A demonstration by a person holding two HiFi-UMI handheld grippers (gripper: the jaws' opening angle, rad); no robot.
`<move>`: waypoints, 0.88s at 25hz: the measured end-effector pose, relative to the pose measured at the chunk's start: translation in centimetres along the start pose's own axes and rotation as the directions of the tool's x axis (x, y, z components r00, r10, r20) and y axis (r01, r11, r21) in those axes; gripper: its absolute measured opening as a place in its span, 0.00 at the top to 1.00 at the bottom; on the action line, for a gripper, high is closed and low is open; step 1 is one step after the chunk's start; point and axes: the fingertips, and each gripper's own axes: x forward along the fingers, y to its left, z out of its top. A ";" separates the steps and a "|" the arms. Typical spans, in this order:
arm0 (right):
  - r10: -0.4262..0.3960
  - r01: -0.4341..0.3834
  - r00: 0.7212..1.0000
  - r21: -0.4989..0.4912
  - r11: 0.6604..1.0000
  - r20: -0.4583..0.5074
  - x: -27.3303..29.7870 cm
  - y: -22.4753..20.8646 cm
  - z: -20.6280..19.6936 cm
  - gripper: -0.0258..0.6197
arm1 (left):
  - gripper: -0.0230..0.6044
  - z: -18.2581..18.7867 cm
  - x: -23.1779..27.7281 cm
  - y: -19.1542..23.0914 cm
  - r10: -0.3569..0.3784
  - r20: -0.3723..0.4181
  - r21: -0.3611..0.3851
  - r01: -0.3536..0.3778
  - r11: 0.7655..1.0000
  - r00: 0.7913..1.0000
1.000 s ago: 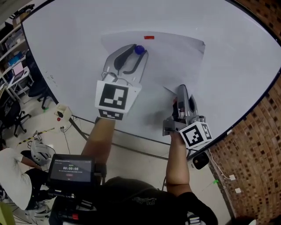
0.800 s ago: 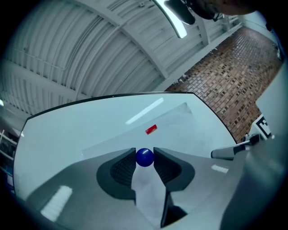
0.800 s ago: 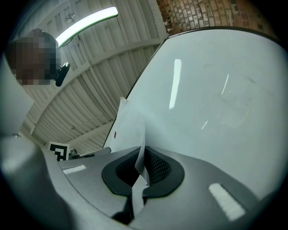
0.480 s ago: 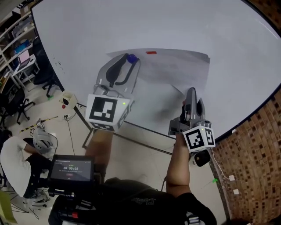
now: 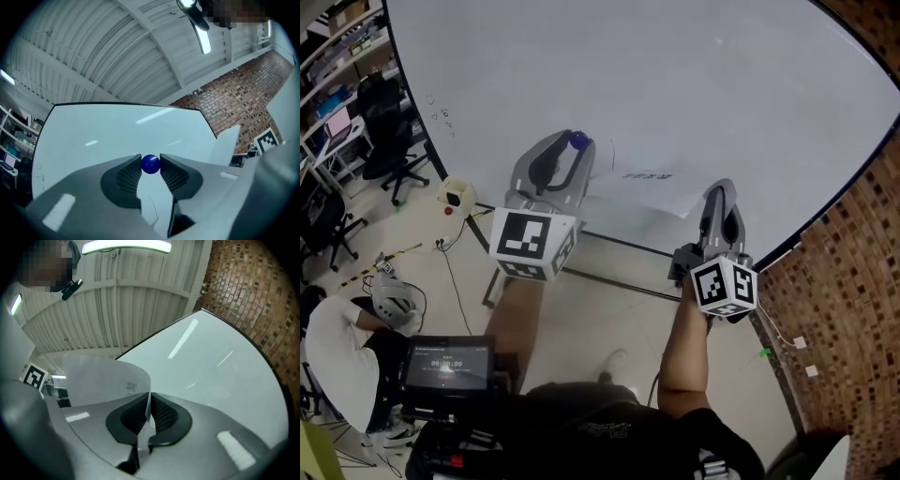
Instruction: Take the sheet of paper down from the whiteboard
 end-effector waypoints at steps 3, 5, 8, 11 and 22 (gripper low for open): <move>-0.028 0.027 0.999 -0.054 0.998 -0.032 -2.8 2.7 -0.7 0.94 | 0.77 -1.6 -2.9 -0.4 -0.023 -0.036 -0.005 0.023 1.000 0.999; -0.046 0.040 0.997 -0.106 0.994 -0.058 -4.6 4.3 -1.1 0.94 | 0.77 -2.6 -4.7 -0.9 -0.039 -0.054 -0.023 0.038 0.999 0.998; -0.078 0.055 0.992 -0.207 0.977 -0.104 -7.0 6.5 -1.7 0.94 | 0.77 -3.1 -7.4 -1.9 -0.061 -0.062 -0.046 0.058 0.997 0.996; -0.106 0.059 0.982 -0.271 0.961 -0.160 -9.0 7.9 -2.5 0.94 | 0.77 -3.8 -9.5 -3.0 -0.078 -0.073 -0.057 0.074 0.996 0.994; -0.174 0.077 0.946 -0.333 0.940 -0.274 -14.6 7.3 -5.1 0.94 | 0.77 -7.5 -13.3 -8.3 -0.115 -0.133 -0.126 0.098 0.987 0.984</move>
